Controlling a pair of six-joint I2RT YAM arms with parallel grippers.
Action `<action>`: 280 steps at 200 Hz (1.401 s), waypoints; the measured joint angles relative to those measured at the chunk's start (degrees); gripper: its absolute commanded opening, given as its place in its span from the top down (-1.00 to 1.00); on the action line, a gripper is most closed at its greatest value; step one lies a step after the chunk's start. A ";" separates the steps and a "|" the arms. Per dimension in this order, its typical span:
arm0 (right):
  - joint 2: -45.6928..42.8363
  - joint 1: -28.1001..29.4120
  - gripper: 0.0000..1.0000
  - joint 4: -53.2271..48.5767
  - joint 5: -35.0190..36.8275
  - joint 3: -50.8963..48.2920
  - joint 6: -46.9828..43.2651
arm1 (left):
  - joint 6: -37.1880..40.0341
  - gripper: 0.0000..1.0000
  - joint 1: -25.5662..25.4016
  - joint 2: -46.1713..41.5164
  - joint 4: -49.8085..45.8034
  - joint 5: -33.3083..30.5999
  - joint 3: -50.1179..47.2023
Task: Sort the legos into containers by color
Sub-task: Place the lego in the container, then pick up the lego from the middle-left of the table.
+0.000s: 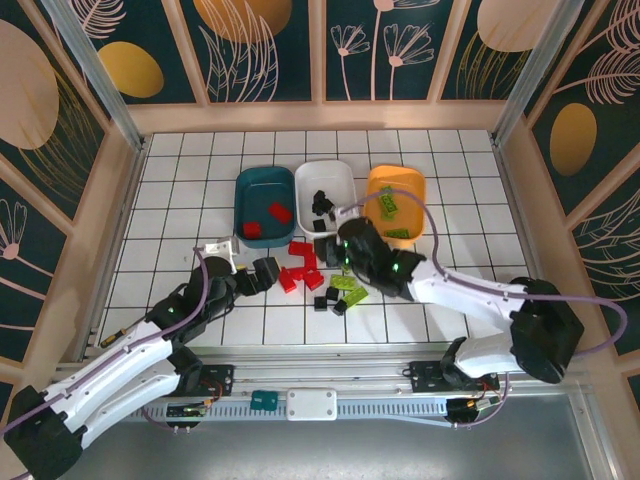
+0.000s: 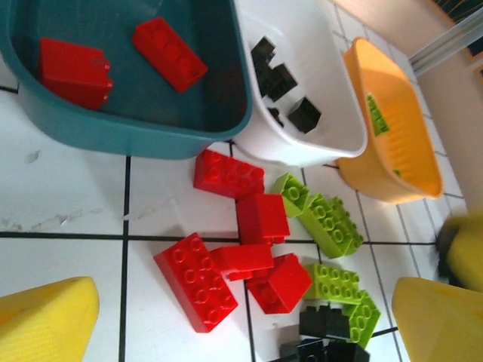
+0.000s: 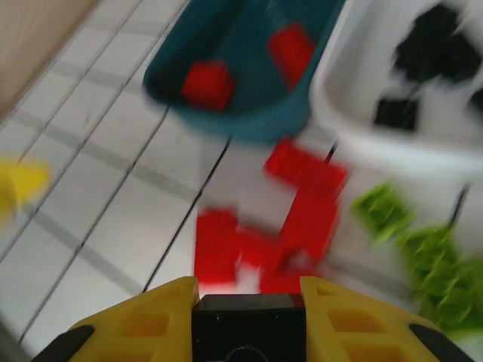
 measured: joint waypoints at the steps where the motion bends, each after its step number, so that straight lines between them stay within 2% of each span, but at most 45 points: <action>1: 0.22 -0.26 0.64 0.00 -0.09 0.20 -0.07 | 0.00 -0.87 0.00 0.13 0.04 0.17 -0.04; 22: 8.17 -6.01 0.60 1.05 -1.97 6.03 -1.51 | -0.11 -0.75 -0.22 1.53 0.48 1.66 -0.39; 57: 21.16 -11.43 0.49 0.74 -4.96 13.35 -2.27 | 0.00 -0.78 -3.89 5.07 0.87 2.10 -0.37; 70: 24.44 -12.44 0.34 0.44 -5.86 15.43 -2.25 | -0.02 -0.78 -6.82 6.99 0.96 1.64 -0.31; 89: 27.69 -13.03 -0.04 0.09 -6.43 18.21 -2.34 | -0.02 -0.77 -10.51 10.10 1.31 1.09 -0.24; 113: 28.50 -13.09 -0.18 0.13 -7.30 20.00 -2.14 | -0.13 -0.65 -13.79 13.84 2.40 0.02 -0.15; 147: 26.05 -13.07 -0.20 1.14 -8.81 17.88 -1.86 | -0.24 -0.60 -17.73 19.87 4.22 -1.49 1.46; 206: 9.49 -12.70 -0.20 3.50 -8.98 3.58 -0.50 | 1.18 -0.49 -24.00 36.24 8.87 -3.43 10.14; 232: 4.00 -12.70 -0.20 3.89 -8.46 -1.70 -0.04 | 1.99 -0.28 -25.14 41.64 9.29 -5.75 12.79; 280: -4.00 -12.66 -0.21 3.61 -7.43 -7.30 0.96 | 1.92 -0.29 -25.24 44.06 9.11 -9.38 13.25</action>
